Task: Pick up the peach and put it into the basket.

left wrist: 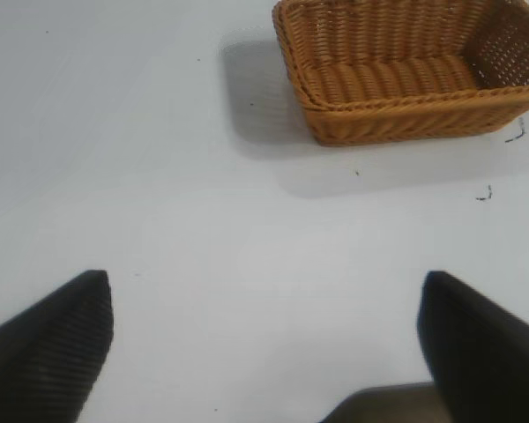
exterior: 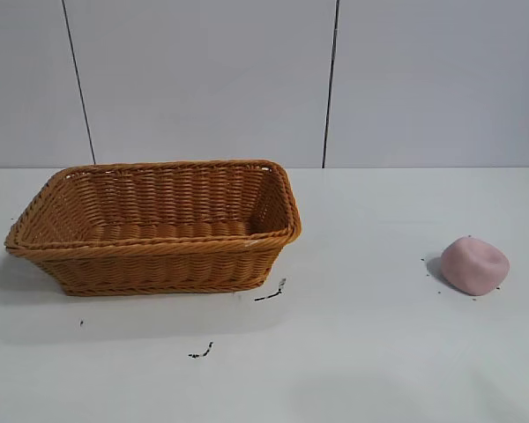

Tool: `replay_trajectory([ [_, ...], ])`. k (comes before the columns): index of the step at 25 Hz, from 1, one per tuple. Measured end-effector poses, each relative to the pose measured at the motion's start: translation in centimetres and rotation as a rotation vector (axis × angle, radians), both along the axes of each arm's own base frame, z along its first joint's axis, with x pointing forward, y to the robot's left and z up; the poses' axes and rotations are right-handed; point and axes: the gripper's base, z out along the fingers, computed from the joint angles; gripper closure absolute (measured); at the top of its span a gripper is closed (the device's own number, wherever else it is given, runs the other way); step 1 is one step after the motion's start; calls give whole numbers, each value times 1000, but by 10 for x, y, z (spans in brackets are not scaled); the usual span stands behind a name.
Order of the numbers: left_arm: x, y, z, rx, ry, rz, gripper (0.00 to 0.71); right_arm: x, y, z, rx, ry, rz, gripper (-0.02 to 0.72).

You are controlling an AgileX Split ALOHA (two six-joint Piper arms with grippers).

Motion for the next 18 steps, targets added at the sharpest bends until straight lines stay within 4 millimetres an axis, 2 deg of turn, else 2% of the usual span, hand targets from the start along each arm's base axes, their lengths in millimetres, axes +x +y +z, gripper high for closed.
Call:
replay_trajectory([
  [9,0,0,0,0,0,0,18,0,-1,0,-7,3,-6,14],
  [11,0,0,0,0,0,0,18,6,-1,2,0,35,-12,14],
  [14,0,0,0,0,0,0,18,25,0,12,9,136,-22,14],
  [18,0,0,0,0,0,0,18,72,1,27,2,310,-28,14],
])
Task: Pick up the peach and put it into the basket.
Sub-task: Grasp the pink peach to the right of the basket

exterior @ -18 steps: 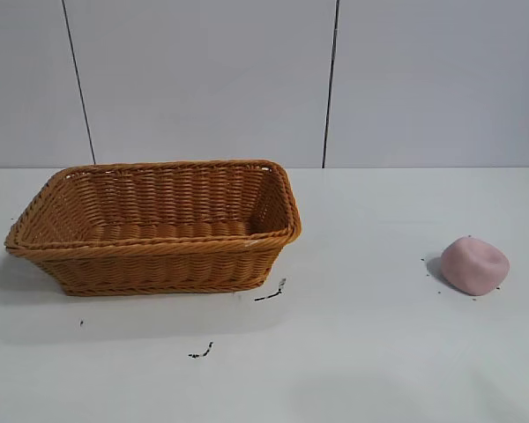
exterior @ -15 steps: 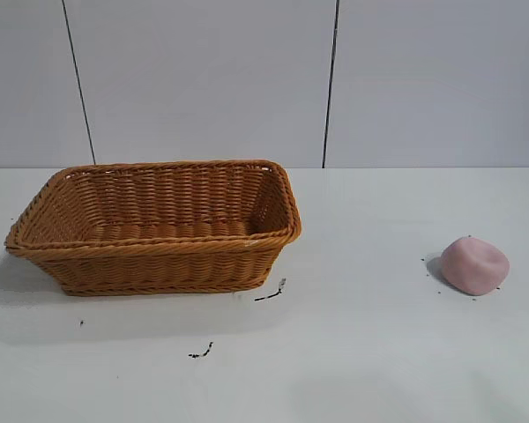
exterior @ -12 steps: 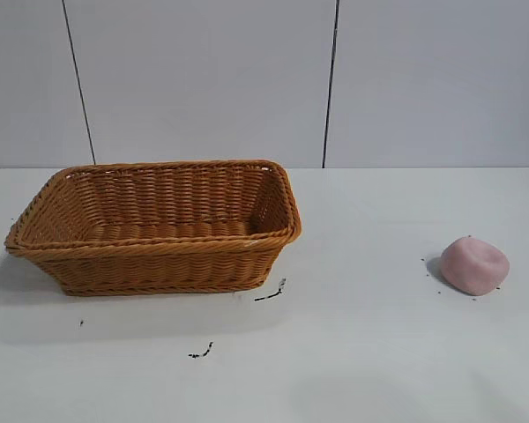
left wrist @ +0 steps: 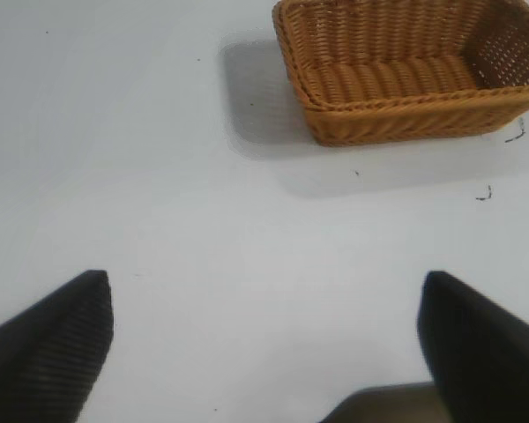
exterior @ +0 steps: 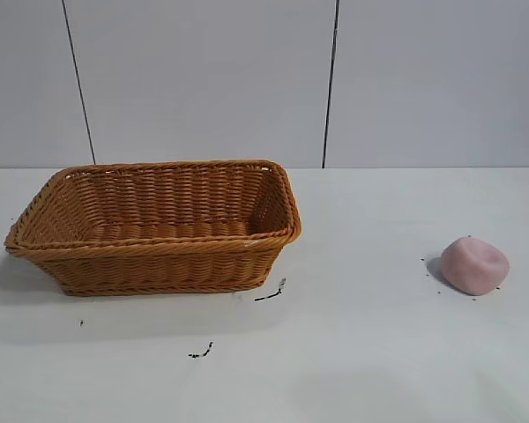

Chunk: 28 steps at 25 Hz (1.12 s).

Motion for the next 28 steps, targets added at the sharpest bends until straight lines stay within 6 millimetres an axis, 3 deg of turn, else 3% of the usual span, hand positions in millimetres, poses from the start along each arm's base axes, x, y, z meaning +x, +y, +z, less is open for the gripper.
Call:
replay_trajectory([
  [8,0,0,0,0,0,0,18,113,4,-4,-17,288,-5,14],
  [17,0,0,0,0,0,0,18,244,9,-62,-33,551,1,14],
  [23,0,0,0,0,0,0,18,308,11,-107,-36,628,1,14],
  [28,0,0,0,0,0,0,18,337,12,-144,-38,683,1,14],
])
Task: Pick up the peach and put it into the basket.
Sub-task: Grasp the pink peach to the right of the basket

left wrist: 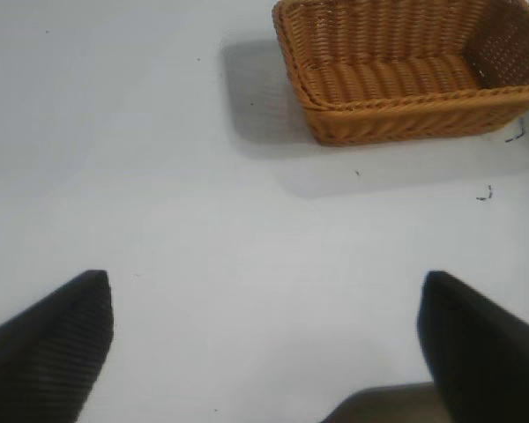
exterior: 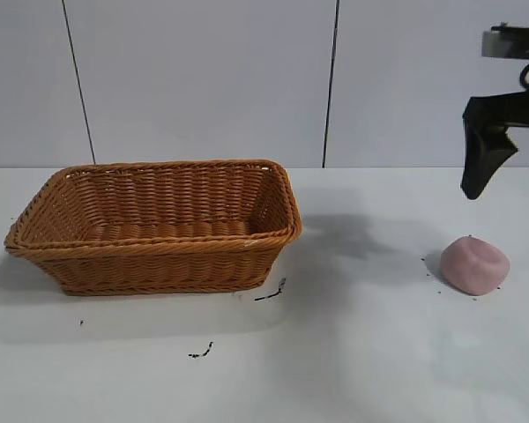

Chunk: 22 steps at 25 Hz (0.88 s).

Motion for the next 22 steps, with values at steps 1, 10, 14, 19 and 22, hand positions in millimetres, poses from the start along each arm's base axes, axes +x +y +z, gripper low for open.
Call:
replay_trajectory([
  [1,0,0,0,0,0,0,18,3,0,-9,-1,16,0,14],
  [10,0,0,0,0,0,0,18,5,0,-46,-4,94,-1,14],
  [14,0,0,0,0,0,0,18,6,0,-46,-4,90,-1,14],
  [19,0,0,0,0,0,0,18,7,0,-46,-5,76,-1,14],
  [22,0,0,0,0,0,0,18,7,0,-46,-7,71,0,14],
])
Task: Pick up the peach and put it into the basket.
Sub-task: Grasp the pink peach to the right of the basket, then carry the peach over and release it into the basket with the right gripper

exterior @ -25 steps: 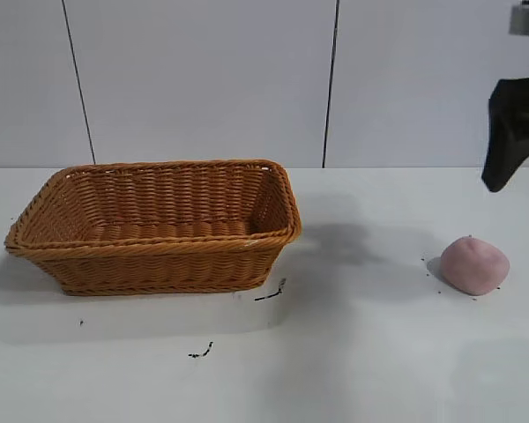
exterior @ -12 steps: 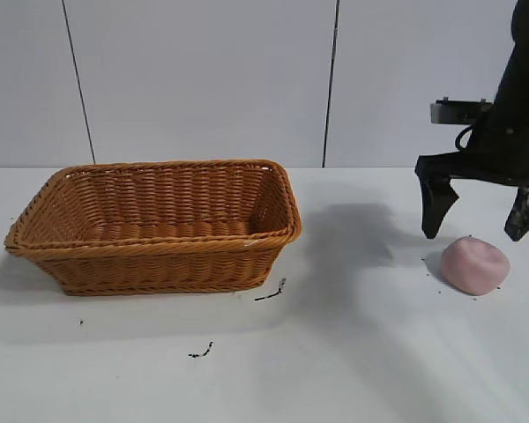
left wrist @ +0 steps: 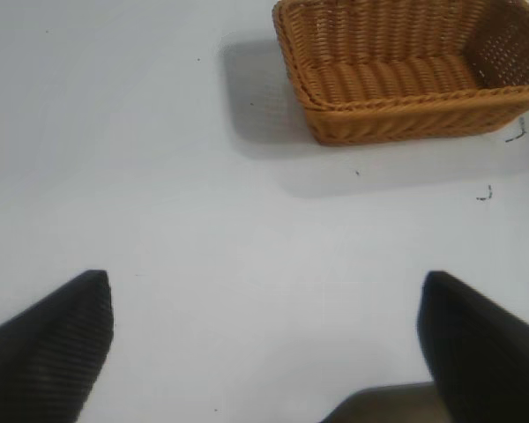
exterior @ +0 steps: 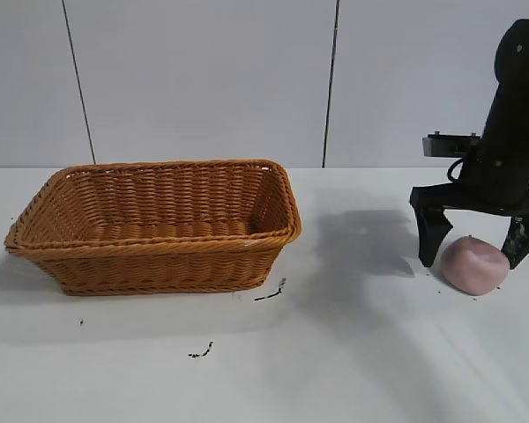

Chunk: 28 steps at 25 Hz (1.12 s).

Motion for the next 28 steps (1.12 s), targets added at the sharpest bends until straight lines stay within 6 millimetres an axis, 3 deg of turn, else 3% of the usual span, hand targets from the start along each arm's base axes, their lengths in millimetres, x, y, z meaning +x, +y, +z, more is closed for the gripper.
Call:
replay_trajectory([
  [6,0,0,0,0,0,0,18,-3,0,0,-1,29,6,35],
  [8,0,0,0,0,0,0,18,-3,0,0,-2,31,19,131],
  [13,0,0,0,0,0,0,18,-3,0,0,-4,36,26,582],
  [15,0,0,0,0,0,0,18,-3,0,2,-4,29,28,645],
  [21,0,0,0,0,0,0,18,0,0,16,-4,24,50,674],
  [24,0,0,0,0,0,0,18,8,0,49,-2,-42,54,679],
  [28,0,0,0,0,0,0,18,17,1,111,2,-193,55,679],
])
